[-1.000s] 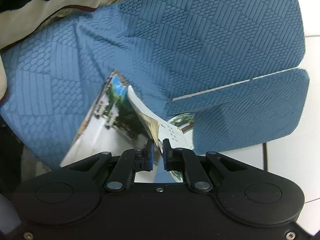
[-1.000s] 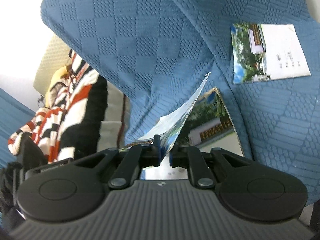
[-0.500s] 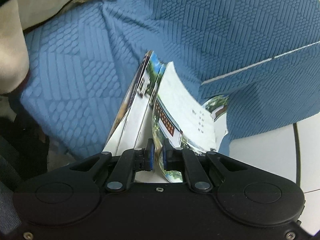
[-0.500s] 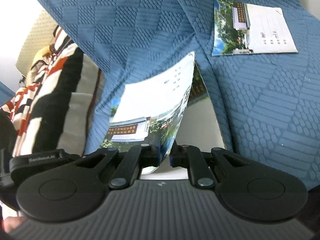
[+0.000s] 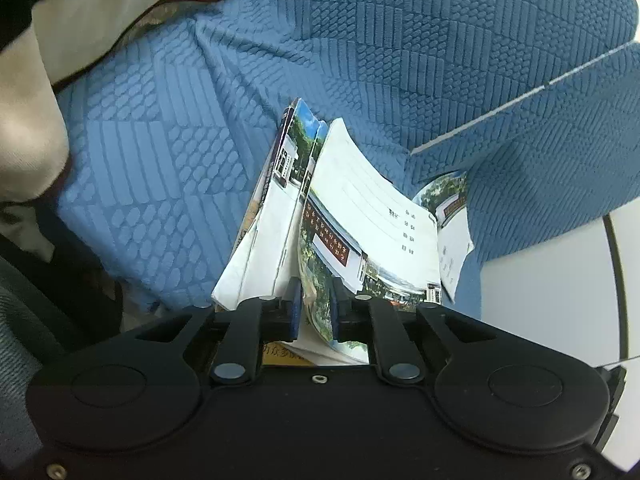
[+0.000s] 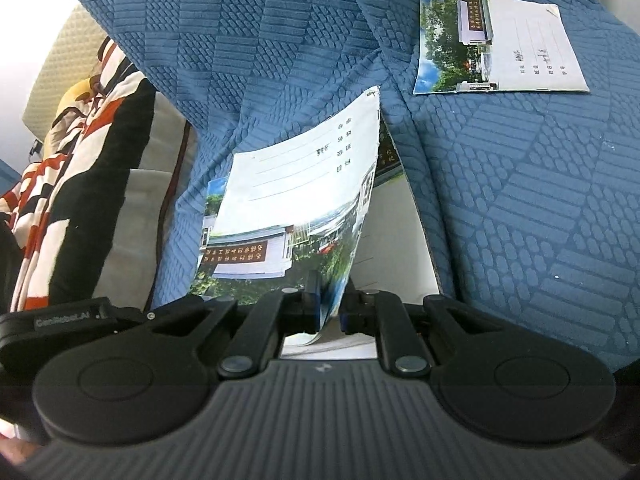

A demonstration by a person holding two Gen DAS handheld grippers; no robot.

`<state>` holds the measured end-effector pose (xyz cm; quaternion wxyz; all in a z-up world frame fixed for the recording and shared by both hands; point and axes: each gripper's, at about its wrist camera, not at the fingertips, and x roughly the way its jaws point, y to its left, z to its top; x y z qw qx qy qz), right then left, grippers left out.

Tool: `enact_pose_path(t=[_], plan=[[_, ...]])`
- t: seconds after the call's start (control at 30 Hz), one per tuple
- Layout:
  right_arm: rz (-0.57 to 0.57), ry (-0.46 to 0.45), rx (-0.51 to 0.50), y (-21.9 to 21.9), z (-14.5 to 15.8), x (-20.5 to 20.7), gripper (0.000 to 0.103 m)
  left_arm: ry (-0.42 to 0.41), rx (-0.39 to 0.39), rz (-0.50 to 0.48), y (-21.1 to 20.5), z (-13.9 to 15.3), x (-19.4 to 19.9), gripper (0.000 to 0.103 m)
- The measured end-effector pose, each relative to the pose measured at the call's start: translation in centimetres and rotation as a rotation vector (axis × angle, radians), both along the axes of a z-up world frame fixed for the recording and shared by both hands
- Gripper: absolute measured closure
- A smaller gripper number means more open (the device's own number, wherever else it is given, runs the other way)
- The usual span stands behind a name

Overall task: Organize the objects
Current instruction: 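Carry the booklet with both grippers and lower it onto the book stack, then open both grippers and withdraw them from the stack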

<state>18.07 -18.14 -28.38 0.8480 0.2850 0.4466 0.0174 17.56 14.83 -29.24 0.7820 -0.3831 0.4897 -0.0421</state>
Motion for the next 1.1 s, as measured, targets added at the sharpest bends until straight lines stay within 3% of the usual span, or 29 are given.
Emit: enact_pose_path(t=[0.07, 0.1, 0.17, 0.23, 0.27, 0.5, 0.63, 0.87, 1.1], plan=[[0.008, 0.006, -0.004, 0.0, 0.1, 0.0, 0.084, -0.010, 0.022, -0.001, -0.1, 0.5, -0.3, 0.084], [0.013, 0.012, -0.010, 0.1, 0.1, 0.0, 0.077, -0.013, 0.032, -0.003, -0.1, 0.8, -0.4, 0.082], [0.022, 0.011, -0.020, 0.2, 0.4, -0.1, 0.058, -0.029, 0.048, -0.014, -0.3, 1.5, -0.7, 0.076], [0.032, -0.006, -0.022, 0.1, 0.8, -0.4, 0.028, -0.038, 0.065, -0.029, -0.5, 2.3, -0.9, 0.069], [0.042, -0.013, -0.027, 0.2, 1.1, -0.6, 0.024, -0.045, 0.075, -0.037, -0.6, 2.7, -1.0, 0.066], [0.101, -0.069, -0.147, 0.4, 4.2, -2.5, 0.021, -0.152, 0.157, -0.088, -2.1, 7.5, -1.8, 0.040], [0.090, -0.128, -0.183, -0.5, 6.4, -3.8, 0.008, -0.221, 0.196, -0.121, -3.5, 10.0, -2.5, 0.021], [0.082, -0.227, -0.255, -2.1, 10.9, -6.2, 0.008, -0.299, 0.243, -0.173, -6.5, 13.3, -4.2, 0.004], [0.079, -0.283, -0.295, -3.6, 13.9, -9.0, 0.008, -0.334, 0.243, -0.194, -8.6, 15.4, -5.7, 0.001]])
